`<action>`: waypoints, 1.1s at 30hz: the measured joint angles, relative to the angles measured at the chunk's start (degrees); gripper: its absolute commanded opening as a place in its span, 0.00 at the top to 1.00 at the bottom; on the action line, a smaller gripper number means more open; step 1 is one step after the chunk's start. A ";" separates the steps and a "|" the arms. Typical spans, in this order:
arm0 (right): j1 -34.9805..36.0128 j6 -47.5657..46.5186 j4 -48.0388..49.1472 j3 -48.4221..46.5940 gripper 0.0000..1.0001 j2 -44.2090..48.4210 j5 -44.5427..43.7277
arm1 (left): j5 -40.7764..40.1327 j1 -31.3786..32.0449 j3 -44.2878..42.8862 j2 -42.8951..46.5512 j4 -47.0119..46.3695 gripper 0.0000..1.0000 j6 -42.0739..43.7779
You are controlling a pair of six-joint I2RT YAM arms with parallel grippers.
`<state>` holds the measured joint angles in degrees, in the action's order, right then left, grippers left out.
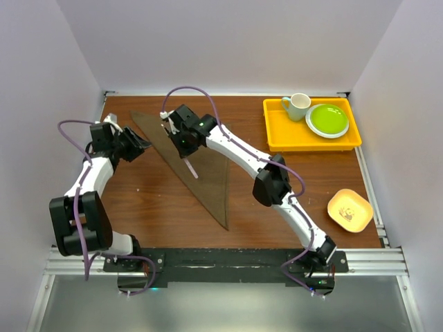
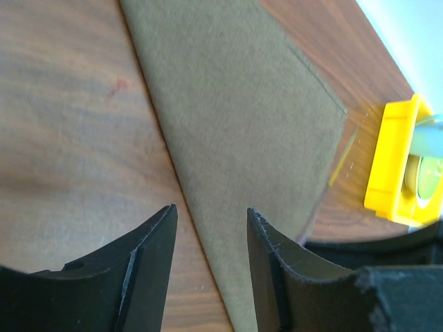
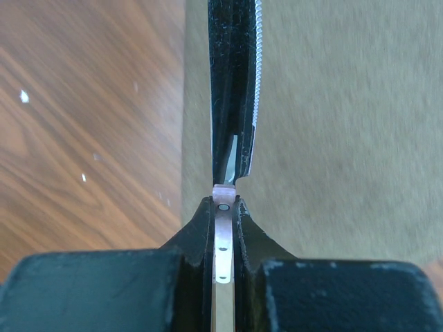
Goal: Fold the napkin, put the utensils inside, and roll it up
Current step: Place the utensil onto the napkin
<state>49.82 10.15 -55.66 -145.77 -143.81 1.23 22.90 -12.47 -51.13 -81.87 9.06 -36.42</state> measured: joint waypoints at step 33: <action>0.11 -0.26 13.97 -2.56 0.96 -10.69 2.84 | 0.79 0.00 4.76 6.99 -0.04 0.51 0.00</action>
<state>49.93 9.89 -41.69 -148.33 -154.50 4.08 23.68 -12.47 -46.37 -74.87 9.02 -36.42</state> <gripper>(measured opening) 0.056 0.496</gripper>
